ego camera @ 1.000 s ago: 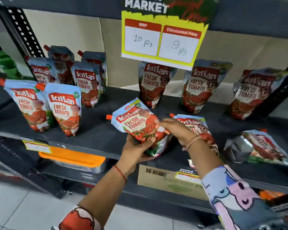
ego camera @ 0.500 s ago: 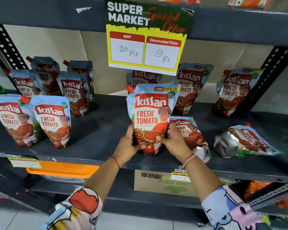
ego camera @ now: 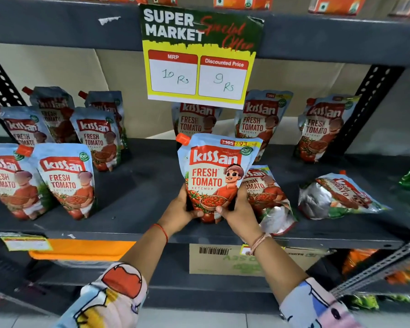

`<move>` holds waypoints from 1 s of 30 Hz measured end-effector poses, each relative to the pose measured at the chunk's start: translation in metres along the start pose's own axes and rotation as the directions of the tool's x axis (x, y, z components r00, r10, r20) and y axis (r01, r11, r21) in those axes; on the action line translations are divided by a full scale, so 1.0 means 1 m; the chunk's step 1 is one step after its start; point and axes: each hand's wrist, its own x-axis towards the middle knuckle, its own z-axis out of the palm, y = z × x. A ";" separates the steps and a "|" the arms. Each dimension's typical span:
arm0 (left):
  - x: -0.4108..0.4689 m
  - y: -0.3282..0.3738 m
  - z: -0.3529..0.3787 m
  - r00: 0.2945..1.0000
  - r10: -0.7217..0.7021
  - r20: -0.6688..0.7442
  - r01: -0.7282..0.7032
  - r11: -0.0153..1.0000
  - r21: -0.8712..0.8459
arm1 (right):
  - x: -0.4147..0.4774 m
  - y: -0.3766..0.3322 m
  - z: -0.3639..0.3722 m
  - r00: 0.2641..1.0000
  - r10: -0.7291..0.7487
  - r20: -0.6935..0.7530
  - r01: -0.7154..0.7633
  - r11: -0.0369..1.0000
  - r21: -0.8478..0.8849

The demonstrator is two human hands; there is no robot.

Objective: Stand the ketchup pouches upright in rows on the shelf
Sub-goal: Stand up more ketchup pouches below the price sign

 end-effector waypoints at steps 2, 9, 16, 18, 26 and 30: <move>0.000 -0.001 0.001 1.000 -0.002 0.009 0.002 1.000 0.002 | -0.001 -0.001 0.001 1.000 0.014 -0.012 -0.014 1.000 -0.014; -0.005 -0.001 0.004 1.000 0.007 -0.015 -0.008 0.999 -0.053 | -0.010 -0.005 0.003 0.994 0.029 -0.109 -0.034 0.998 -0.047; -0.049 -0.014 0.043 0.765 0.280 -0.579 -0.139 0.951 0.276 | -0.032 -0.015 -0.033 0.876 -0.219 -0.430 0.093 0.951 -0.295; -0.060 -0.005 0.063 0.778 0.365 -0.512 -0.196 0.915 0.354 | -0.026 -0.013 -0.062 0.851 -0.231 -0.471 0.048 0.928 -0.369; -0.019 0.059 0.133 0.967 -0.083 -0.243 0.059 0.993 -0.105 | 0.030 0.040 -0.132 0.946 0.318 -0.059 -0.323 0.924 -0.205; -0.002 0.070 0.147 0.916 -0.357 -0.182 0.266 0.881 -0.391 | 0.037 0.062 -0.138 0.931 0.358 0.071 -0.365 0.913 0.182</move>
